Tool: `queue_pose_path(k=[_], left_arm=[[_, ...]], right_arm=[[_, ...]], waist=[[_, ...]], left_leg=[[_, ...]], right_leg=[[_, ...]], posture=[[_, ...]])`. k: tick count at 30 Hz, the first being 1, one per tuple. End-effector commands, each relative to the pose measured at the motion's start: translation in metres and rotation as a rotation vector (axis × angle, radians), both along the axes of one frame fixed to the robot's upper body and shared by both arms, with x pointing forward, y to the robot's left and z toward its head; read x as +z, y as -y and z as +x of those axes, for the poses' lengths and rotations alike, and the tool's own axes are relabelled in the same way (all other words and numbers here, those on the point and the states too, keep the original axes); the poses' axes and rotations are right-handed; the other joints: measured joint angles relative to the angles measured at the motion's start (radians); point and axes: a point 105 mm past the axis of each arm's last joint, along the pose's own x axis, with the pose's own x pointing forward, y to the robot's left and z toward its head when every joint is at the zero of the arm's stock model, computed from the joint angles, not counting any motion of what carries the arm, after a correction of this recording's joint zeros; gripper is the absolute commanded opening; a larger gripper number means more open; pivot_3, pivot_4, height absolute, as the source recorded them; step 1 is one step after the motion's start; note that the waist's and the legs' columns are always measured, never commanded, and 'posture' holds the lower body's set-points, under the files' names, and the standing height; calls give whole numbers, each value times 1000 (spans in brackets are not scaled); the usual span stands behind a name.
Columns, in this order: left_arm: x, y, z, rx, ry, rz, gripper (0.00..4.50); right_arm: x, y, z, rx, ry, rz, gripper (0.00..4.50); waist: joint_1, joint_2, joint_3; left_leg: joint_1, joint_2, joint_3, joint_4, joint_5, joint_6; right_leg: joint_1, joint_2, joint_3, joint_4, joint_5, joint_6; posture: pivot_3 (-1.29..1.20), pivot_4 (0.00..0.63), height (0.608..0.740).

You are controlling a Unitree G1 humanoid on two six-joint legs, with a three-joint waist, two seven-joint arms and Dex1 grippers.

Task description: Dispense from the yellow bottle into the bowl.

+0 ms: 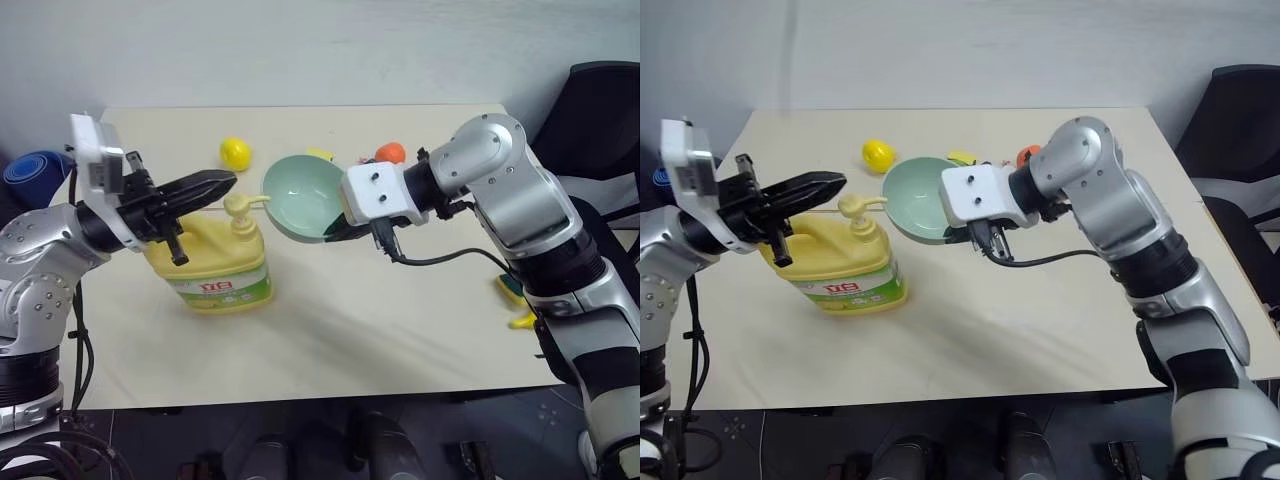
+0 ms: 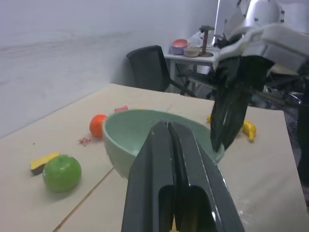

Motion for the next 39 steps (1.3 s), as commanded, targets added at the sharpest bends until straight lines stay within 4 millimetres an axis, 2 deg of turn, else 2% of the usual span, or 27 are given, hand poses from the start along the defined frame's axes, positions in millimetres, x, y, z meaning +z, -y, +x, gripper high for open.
queue_pose_path(k=[1, 8, 16, 22, 30, 36, 39], left_arm=[[4, -3, 3, 30, 21, 30, 41], [-5, -3, 15, 88, -23, 67, 41], [-7, 2, 14, 70, -28, 100, 41], [4, 7, 9, 40, 10, 96, 41], [30, 10, -1, -14, 57, 41, 41], [17, 12, -12, -56, -3, 99, 41], [5, 13, -6, -17, -26, 124, 41]], right_arm=[[13, -6, 1, 14, 28, -26, 0], [13, -19, 1, 50, -11, -87, 0], [16, -25, 1, 72, -32, -120, 0], [16, -22, -1, 75, -52, -141, 0], [13, -15, -4, 74, -72, -151, 0], [14, -12, -14, 96, -83, -154, 0], [13, -11, -20, 113, -98, -161, 0]], waist=[[-8, 0, 0], [-9, 0, 0], [-9, 0, 0], [-9, 0, 0], [-10, 0, 0], [-10, 0, 0], [-10, 0, 0]], left_leg=[[0, 0, 0, 0, 0, 0], [0, 0, -1, 0, 0, -1], [0, 0, -2, 0, 0, -1], [-1, 0, -2, 0, 1, -1], [-1, 0, -2, 0, 1, -1], [-1, 0, -2, 0, 1, -1], [-1, 0, -2, 0, 1, -2]], right_leg=[[0, 0, 0, 0, 0, 0], [0, 0, 0, 0, 0, 0], [0, -1, 0, 1, 0, 0], [0, -1, 0, 0, 0, 0], [0, -1, -1, 0, 0, 0], [-1, -1, -1, 0, 0, 0], [-1, -1, 0, 1, 0, 0]], posture=[[0, 150, 740], [0, 150, 740], [0, 150, 740], [0, 150, 740], [0, 150, 740], [0, 150, 740], [0, 150, 740]])
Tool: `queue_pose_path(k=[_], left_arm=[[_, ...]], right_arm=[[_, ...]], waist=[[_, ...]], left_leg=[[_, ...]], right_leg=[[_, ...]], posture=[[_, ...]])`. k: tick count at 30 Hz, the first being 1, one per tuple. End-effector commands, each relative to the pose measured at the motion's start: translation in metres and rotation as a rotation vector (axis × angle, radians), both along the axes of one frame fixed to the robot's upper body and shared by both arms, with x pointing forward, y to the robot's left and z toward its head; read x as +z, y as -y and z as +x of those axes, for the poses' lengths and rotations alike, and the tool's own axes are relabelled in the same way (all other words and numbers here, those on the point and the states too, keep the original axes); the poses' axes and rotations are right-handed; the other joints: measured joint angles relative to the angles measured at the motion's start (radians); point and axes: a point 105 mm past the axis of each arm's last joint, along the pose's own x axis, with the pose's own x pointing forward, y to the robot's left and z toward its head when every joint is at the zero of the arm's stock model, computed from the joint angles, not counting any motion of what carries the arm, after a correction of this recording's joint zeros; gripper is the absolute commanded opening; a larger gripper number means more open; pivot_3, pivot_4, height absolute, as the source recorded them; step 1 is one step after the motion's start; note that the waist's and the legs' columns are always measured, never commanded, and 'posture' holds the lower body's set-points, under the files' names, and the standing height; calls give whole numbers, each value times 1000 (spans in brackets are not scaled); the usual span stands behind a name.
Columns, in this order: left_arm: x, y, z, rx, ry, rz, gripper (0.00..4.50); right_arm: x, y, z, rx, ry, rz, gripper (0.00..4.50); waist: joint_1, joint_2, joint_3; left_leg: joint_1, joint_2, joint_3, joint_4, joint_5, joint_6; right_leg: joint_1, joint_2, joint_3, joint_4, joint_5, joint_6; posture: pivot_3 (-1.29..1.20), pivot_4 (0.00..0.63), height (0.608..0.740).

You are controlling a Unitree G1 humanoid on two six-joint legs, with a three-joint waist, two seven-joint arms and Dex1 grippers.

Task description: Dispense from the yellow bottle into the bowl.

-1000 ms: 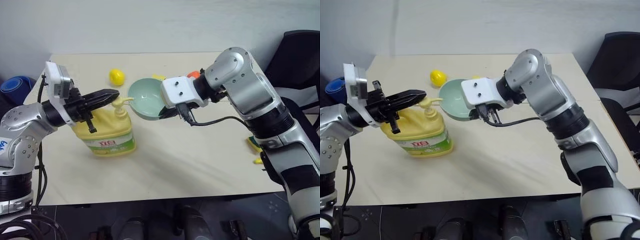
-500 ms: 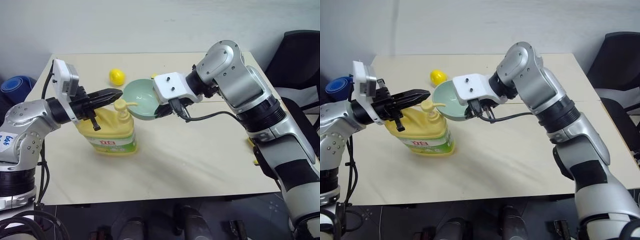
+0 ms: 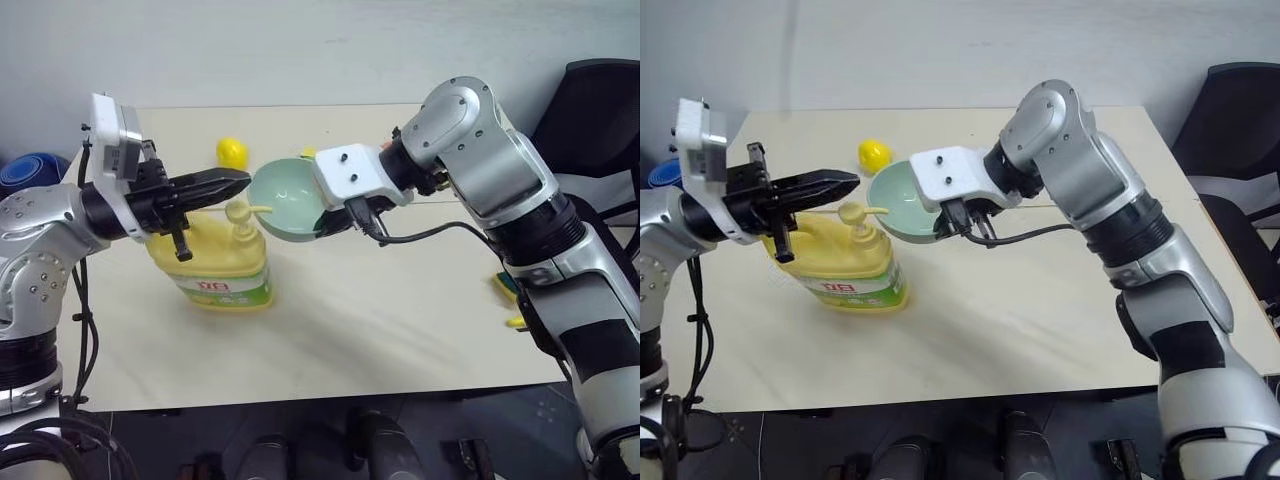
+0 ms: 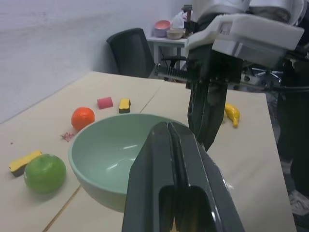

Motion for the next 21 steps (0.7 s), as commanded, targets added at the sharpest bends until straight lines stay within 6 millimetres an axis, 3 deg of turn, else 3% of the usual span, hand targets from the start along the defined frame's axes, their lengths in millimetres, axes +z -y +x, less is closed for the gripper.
queue_pose_path(k=[1, 16, 21], left_arm=[[-5, 3, 0, 26, 18, 31, 41], [-35, 5, 14, 113, -85, 119, 41], [-55, 6, 14, 134, -146, 156, 41]], right_arm=[[4, 1, -19, 78, -39, -32, 0], [-1, -1, -29, 95, -87, -46, 0], [0, -3, -28, 95, -88, -40, 0]], waist=[[0, 0, 0], [0, 0, 0], [-1, 0, 0]], left_leg=[[0, 0, 0, 0, 0, 0], [1, 0, 0, 0, 0, -1], [2, 0, 0, 0, 0, -1]], right_leg=[[0, 0, 0, 0, 0, 0], [1, 0, 1, 1, 0, 0], [1, 0, 1, 1, 0, 0]], posture=[[0, 150, 740], [0, 150, 740], [0, 150, 740]])
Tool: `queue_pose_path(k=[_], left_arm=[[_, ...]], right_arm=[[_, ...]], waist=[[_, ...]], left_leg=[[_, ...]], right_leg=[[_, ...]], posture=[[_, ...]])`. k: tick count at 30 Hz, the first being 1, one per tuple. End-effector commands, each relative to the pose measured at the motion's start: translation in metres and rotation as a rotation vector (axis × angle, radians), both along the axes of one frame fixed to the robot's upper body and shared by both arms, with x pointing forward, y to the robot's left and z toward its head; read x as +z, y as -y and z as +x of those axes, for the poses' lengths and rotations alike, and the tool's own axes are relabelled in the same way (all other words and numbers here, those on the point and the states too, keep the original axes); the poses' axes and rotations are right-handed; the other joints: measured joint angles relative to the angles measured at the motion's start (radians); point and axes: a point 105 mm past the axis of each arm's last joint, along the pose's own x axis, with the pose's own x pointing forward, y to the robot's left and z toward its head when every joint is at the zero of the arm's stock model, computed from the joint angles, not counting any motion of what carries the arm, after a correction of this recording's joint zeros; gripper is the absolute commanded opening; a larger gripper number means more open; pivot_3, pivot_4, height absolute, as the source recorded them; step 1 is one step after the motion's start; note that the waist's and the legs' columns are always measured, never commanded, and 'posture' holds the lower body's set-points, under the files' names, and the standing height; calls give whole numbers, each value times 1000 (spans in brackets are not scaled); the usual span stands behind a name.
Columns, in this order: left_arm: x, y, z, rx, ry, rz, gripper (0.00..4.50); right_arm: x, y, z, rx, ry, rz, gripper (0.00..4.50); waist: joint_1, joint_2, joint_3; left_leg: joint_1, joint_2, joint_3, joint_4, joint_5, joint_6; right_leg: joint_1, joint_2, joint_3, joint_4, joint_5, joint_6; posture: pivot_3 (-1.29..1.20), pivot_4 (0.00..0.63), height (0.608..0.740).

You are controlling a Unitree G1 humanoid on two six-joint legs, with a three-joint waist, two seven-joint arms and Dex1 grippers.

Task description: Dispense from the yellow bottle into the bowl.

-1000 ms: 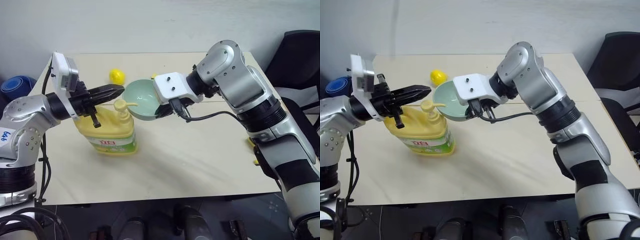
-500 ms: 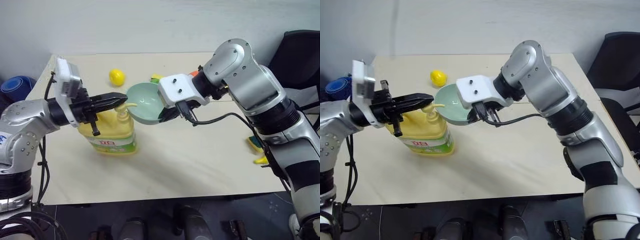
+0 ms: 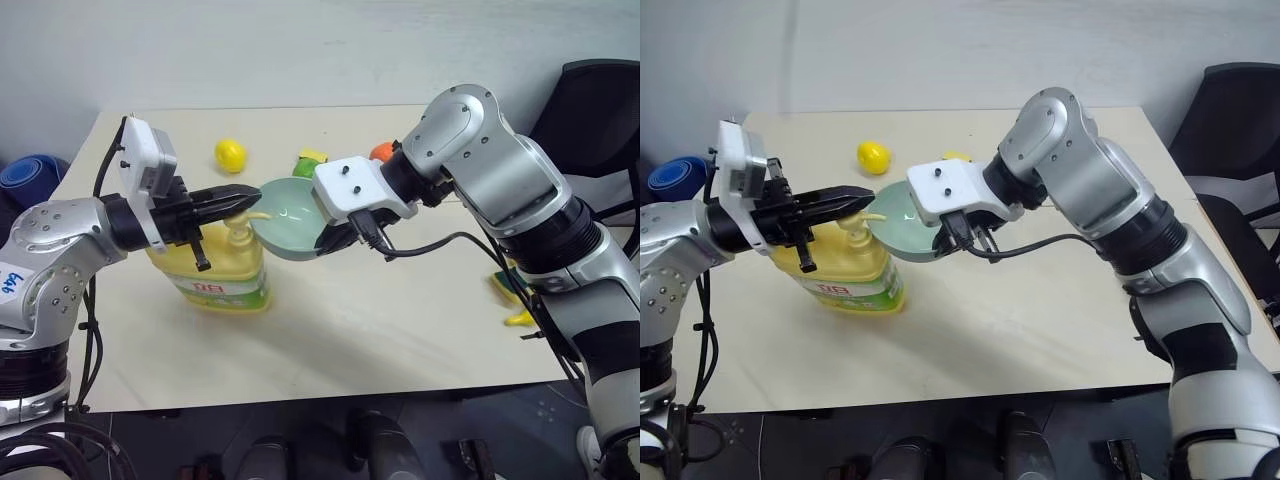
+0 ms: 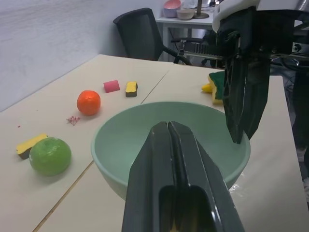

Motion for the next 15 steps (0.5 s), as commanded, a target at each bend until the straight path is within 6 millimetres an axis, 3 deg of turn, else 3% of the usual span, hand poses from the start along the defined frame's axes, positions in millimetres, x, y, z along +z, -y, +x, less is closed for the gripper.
queue_pose_path(k=[1, 9, 15], left_arm=[[-42, -2, 6, 62, -153, 85, 41], [-75, -5, 7, 101, -271, 84, 41], [-88, -6, 7, 114, -307, 73, 41]], right_arm=[[4, -2, -13, 74, -17, -24, 0], [3, -4, -13, 71, -26, -21, 0], [2, -3, -12, 66, -31, -18, 0]], waist=[[0, 0, 0], [0, 6, -5], [1, 12, -12]], left_leg=[[0, 0, 0, 0, 0, 0], [3, 0, 0, 0, 0, 0], [4, 0, 0, 0, 0, 0]], right_leg=[[0, 0, 0, 0, 0, 0], [2, -1, 1, 1, 0, 0], [2, -1, 1, 1, 0, 0]], posture=[[0, 150, 740], [0, 150, 740], [0, 150, 740]])
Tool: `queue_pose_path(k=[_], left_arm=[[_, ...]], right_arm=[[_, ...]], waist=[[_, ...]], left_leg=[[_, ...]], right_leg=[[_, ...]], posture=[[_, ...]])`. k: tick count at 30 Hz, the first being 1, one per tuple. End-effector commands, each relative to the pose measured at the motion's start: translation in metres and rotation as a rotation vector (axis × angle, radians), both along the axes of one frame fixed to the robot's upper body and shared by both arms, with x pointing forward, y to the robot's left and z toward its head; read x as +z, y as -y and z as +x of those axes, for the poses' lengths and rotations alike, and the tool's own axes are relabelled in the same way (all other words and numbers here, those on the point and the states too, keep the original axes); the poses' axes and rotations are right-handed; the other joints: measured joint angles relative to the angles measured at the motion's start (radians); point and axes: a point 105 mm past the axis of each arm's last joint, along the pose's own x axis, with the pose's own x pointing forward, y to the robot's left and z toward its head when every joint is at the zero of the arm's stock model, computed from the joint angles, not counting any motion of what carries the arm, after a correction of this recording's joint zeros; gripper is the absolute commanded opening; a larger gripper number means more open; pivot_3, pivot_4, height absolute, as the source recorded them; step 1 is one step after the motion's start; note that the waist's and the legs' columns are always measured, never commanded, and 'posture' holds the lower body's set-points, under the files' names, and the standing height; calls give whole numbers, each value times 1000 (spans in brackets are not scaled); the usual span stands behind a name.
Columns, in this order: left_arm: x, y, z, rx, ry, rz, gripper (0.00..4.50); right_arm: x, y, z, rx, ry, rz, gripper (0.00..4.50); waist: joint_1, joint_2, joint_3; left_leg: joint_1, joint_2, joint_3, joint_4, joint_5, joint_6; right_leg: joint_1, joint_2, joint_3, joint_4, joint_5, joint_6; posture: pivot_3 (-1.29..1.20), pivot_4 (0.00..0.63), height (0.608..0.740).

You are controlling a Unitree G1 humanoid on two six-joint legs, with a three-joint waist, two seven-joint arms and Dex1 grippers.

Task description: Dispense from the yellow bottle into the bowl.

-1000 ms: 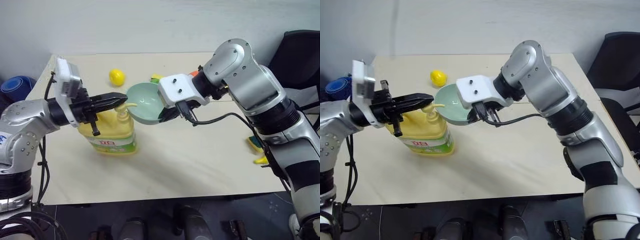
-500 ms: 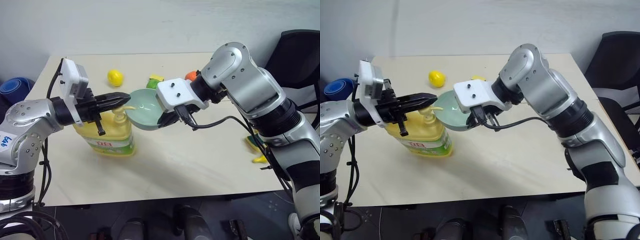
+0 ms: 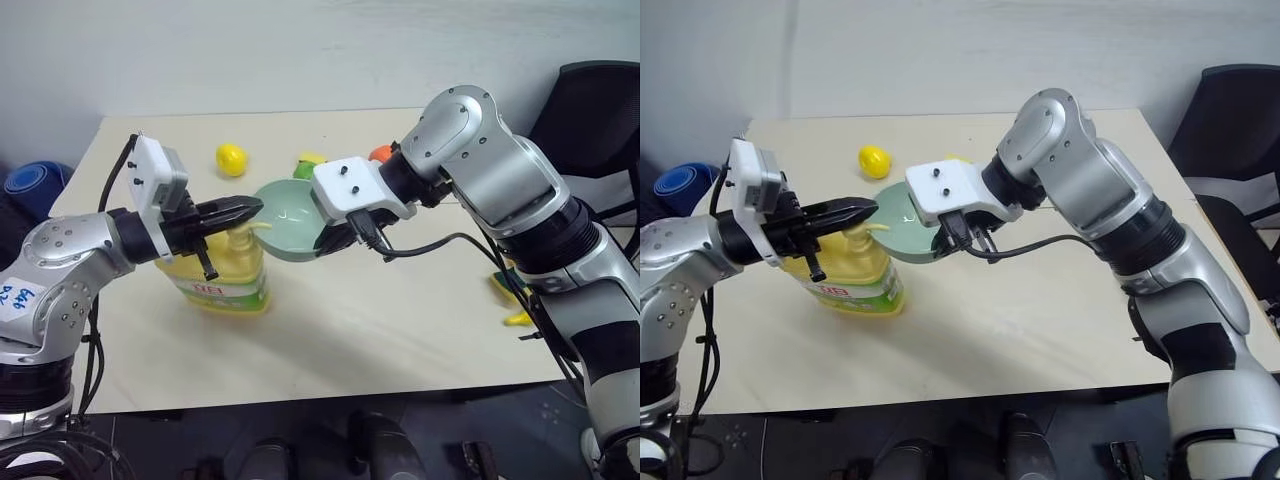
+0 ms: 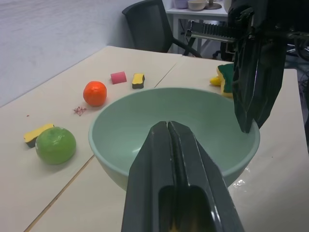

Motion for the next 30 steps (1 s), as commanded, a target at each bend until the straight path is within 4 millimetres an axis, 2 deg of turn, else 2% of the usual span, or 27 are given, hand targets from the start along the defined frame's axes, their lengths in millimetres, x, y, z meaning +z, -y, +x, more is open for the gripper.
queue_pose_path(k=[1, 2, 5, 8, 11, 13, 15, 17, 19, 21, 26, 28, 29, 30], left_arm=[[-71, -5, 6, 54, -266, 80, 41], [-64, -4, 7, 46, -240, 47, 41], [-27, -2, 9, 15, -125, -106, 41], [8, -8, 5, -19, -17, -225, 41], [39, -24, -3, -31, 125, -274, 41], [45, -39, -16, -53, 158, -258, 41], [39, -47, -30, -91, 139, -212, 41], [29, -48, -41, -126, 91, -175, 41], [5, -46, -58, -166, -21, -100, 41], [-22, -47, -70, -169, -98, 4, 41], [-65, -53, -87, -119, -166, 80, 41], [-78, -53, -90, -101, -178, 80, 0], [-84, -53, -92, -92, -191, 74, 398], [-91, -55, -90, -59, -184, 74, 594]], right_arm=[[3, -2, -11, 70, -15, -18, 0], [4, -2, -11, 65, -11, -11, 0], [5, -1, -8, 39, -3, 15, 0], [4, 10, -4, 4, -11, 33, 0], [-9, 36, 4, -78, -34, 22, 0], [-28, 60, 11, -163, -74, 8, 0], [-50, 82, 16, -218, -105, -22, 0], [-68, 95, 20, -256, -121, -34, 0], [-95, 110, 30, -304, -119, -32, 0], [-113, 116, 35, -320, -112, -11, 0], [-133, 124, 45, -363, -75, 75, 0], [-134, 124, 42, -346, -65, 121, 489], [-132, 123, 39, -329, -52, 152, 701], [-128, 123, 33, -318, -59, 214, 1062]], waist=[[0, 1, -2], [-1, 1, -2], [0, 2, -2], [0, 0, -1], [3, -3, 1], [5, -9, 5], [2, -12, 6], [0, -11, 7], [-5, -11, 8], [-7, -12, 8], [0, -10, 11], [4, -10, 11], [6, -10, 11], [8, -10, 11]], left_leg=[[0, 0, 0, 0, 0, 0], [0, 0, 0, 0, 0, 0], [0, 0, 0, 0, 0, 0], [-1, 0, 0, 0, 0, 0], [-5, 0, -1, 0, 0, 0], [-7, 0, -3, 0, 0, 0], [-9, 0, -3, 0, 0, 0], [-8, -1, -2, -1, -1, 1], [-8, -1, 0, -1, -1, 1], [-5, 1, 1, -1, -1, 1], [-3, 1, 1, -1, 0, -2], [-2, 2, 1, -1, 0, -2], [-3, 2, 0, -1, 0, -2], [-3, 2, 0, -1, 0, -2]], right_leg=[[0, 0, 0, 0, 0, 0], [0, 0, 0, 0, 0, 0], [0, 0, 0, 0, 0, 0], [-1, 0, 0, 0, 0, 0], [-3, 0, -1, -1, 0, 0], [-4, 0, -3, -3, 0, 0], [-4, 0, -4, -5, 0, 0], [-4, -1, -5, -6, 0, 0], [-4, -1, -5, -7, 0, 1], [-2, 0, -4, -7, 1, 1], [-2, 0, -3, -6, -1, -2], [-2, 0, -3, -6, -1, -2], [-2, 0, -4, -6, -1, -2], [-2, 0, -4, -6, -1, -2]], posture=[[0, 150, 740], [0, 150, 740], [0, 150, 740], [0, 150, 740], [0, 150, 740], [0, 150, 740], [0, 150, 740], [0, 150, 740], [0, 150, 740], [0, 150, 740], [0, 150, 740], [0, 150, 740], [0, 150, 740], [0, 150, 740]])
